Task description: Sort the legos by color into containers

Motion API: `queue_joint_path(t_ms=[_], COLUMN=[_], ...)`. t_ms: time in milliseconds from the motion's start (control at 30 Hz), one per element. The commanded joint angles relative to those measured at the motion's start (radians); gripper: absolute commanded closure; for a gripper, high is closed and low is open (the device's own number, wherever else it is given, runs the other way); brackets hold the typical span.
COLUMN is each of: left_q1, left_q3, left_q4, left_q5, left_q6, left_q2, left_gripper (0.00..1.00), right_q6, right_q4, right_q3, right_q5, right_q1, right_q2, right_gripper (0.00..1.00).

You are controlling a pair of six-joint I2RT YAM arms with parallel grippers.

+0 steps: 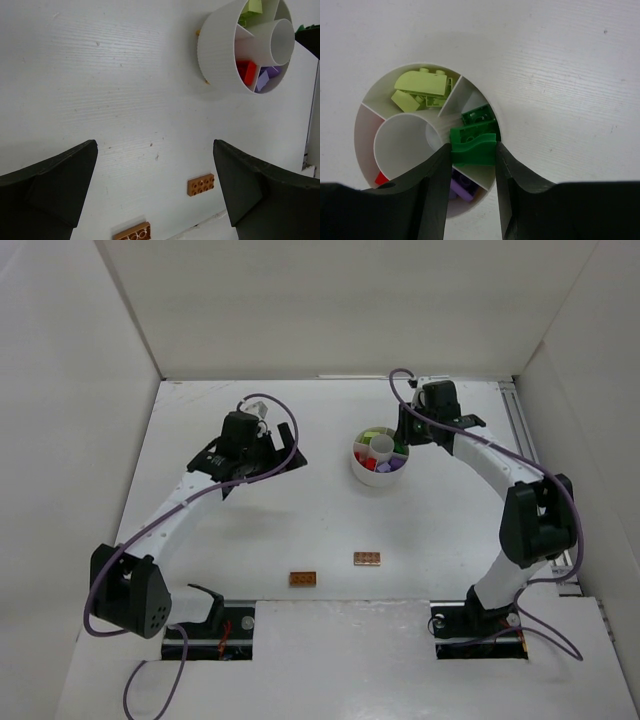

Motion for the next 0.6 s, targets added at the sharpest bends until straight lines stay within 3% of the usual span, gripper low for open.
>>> queue_joint_path(t_ms=[0, 133, 467, 567], left_q1=[0.008, 0.008, 0.008, 0.008], left_q3=[0.048, 0.039, 0.010, 0.001], left_q4=[0.036, 0.036, 0.054, 0.054], left_q5=[0.045, 0.045, 0.055, 0.055], left_q6=[0.020, 0.020, 0.000, -0.009], left_q2=[0.003, 0.003, -0.037, -0.037], left_gripper=[0.00, 0.00, 0.00, 0.00], right_q6=[0.027, 0.047, 0.056, 0.056], right_q4=[0.042, 0.051, 0.040, 0.040], right_q3=[0.039, 0.049, 0.039, 0.039], right_q5=[-0.026, -0.035, -0.044, -0.055], right_q1=[-0.006, -0.006, -0.006, -0.006], right_q2=[0.029, 0.049, 0.027, 0.007], right_gripper=[0.72, 0.69, 0.45, 0.42])
